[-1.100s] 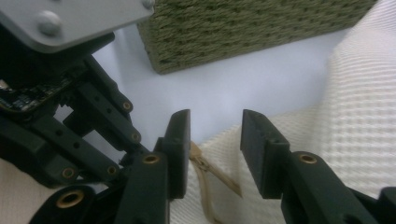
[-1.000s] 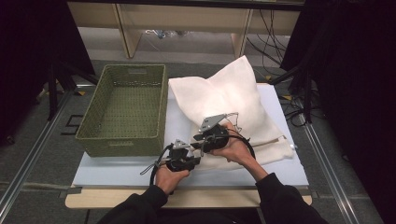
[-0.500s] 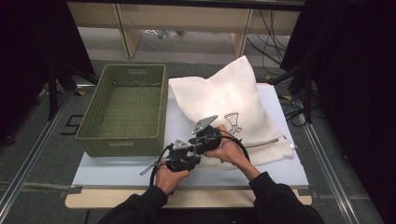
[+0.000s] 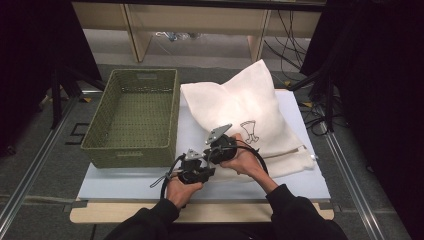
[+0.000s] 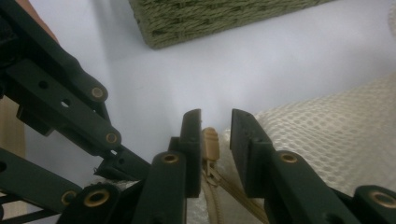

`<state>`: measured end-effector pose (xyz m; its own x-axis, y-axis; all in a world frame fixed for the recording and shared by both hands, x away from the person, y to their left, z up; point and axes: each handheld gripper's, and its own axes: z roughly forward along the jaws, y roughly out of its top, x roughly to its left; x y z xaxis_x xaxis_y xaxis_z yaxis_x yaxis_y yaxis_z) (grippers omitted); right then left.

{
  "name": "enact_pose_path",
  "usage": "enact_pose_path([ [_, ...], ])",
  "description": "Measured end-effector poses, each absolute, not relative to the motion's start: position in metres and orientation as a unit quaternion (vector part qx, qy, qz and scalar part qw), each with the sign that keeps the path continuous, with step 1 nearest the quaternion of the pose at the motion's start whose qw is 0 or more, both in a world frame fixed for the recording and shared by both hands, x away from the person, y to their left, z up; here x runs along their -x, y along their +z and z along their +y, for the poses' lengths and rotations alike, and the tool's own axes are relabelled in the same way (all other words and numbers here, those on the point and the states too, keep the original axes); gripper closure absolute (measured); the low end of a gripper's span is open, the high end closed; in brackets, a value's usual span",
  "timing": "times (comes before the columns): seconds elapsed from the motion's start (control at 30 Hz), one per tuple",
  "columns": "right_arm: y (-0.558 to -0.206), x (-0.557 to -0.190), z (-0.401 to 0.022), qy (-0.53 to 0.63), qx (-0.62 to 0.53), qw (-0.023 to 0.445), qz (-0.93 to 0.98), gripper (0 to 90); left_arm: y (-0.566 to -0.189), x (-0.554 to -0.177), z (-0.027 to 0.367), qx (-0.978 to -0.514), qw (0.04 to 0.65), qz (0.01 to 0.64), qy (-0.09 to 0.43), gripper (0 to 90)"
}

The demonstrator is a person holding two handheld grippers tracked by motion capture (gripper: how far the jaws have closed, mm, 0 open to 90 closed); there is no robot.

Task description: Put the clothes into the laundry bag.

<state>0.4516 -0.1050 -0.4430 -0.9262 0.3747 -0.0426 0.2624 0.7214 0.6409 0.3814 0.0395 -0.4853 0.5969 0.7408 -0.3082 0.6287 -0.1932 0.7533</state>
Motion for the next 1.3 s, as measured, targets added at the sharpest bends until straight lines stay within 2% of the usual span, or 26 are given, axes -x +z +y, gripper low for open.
enact_pose_path([
  [0.17,-0.440,-0.450,-0.108,0.328,-0.162,0.086,0.927,83.0,-0.485,-0.381,0.040,-0.772,0.454,0.441,0.059,82.1],
  [0.37,-0.436,-0.446,-0.111,0.330,-0.178,0.099,0.922,84.7,-0.484,-0.381,0.040,-0.771,0.451,0.444,0.064,82.1],
  [0.97,-0.434,-0.440,-0.135,0.352,-0.208,0.064,0.910,84.2,-0.484,-0.380,0.038,-0.775,0.451,0.437,0.071,81.7],
  [1.3,-0.429,-0.441,-0.127,0.371,-0.202,0.078,0.903,79.9,-0.485,-0.379,0.035,-0.779,0.445,0.433,0.086,81.6],
])
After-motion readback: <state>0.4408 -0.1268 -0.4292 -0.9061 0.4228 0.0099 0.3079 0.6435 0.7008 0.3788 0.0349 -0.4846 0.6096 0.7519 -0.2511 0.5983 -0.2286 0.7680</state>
